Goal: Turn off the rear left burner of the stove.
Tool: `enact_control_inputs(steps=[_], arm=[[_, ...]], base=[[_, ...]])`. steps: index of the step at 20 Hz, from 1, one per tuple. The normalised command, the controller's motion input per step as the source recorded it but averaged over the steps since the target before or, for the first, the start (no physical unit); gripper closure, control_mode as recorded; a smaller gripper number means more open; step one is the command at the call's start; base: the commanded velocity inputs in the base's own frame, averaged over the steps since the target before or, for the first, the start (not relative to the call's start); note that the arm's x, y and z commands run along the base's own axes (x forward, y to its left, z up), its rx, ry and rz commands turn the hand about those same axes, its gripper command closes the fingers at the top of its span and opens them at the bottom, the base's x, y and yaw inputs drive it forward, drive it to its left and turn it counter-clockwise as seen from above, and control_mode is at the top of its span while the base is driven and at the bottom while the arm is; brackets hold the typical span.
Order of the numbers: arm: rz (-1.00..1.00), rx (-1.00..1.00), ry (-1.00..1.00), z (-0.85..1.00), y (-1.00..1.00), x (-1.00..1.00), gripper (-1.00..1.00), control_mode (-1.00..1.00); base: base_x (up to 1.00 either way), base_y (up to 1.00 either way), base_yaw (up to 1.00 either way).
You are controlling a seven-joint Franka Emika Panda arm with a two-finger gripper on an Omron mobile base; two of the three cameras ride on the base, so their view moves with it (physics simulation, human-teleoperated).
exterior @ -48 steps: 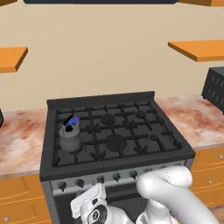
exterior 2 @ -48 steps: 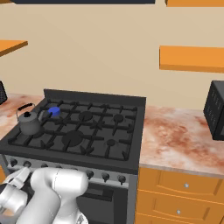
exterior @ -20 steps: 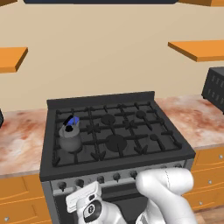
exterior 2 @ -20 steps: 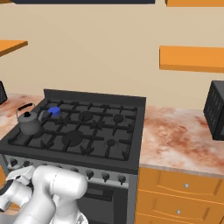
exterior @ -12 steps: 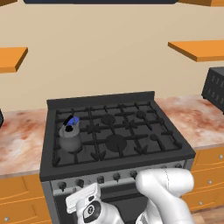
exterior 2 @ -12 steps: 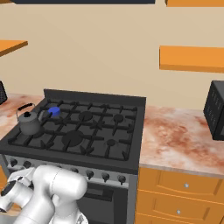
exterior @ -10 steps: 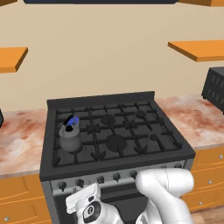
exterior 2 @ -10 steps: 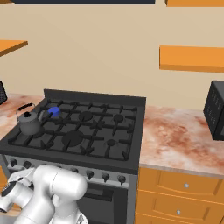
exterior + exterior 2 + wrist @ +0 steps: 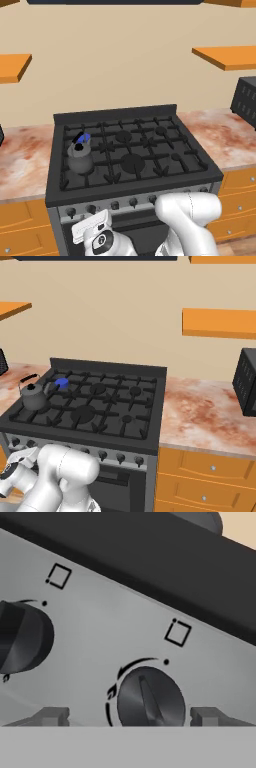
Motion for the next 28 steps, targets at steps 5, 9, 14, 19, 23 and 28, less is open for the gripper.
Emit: enact_control_inputs(steps=[5, 9, 14, 19, 23, 28], arm=[[0.00, 0.00, 0.00, 0.03, 0.00, -0.07, -1.00, -1.00], [0.00, 0.00, -0.03, 0.06, 0.00, -0.01, -1.00, -1.00], [0.00, 0.00, -0.07, 0.19, 0.00, -0.06, -1.00, -1.00], [0.00, 0.00, -0.08, 0.20, -0.12, -0.01, -1.00, -1.00], [-0.01, 0.00, -0.03, 0.03, -0.24, -0.01, -1.00, -1.00], [-0.03, 0.00, 0.00, 0.00, -0.14, 0.00, -1.00, -1.00]], base=[[0.00, 0.00, 0.00], [0.00, 0.00, 0.00], [0.00, 0.00, 0.00], [0.00, 0.00, 0.00], [0.00, 0.00, 0.00], [0.00, 0.00, 0.00]])
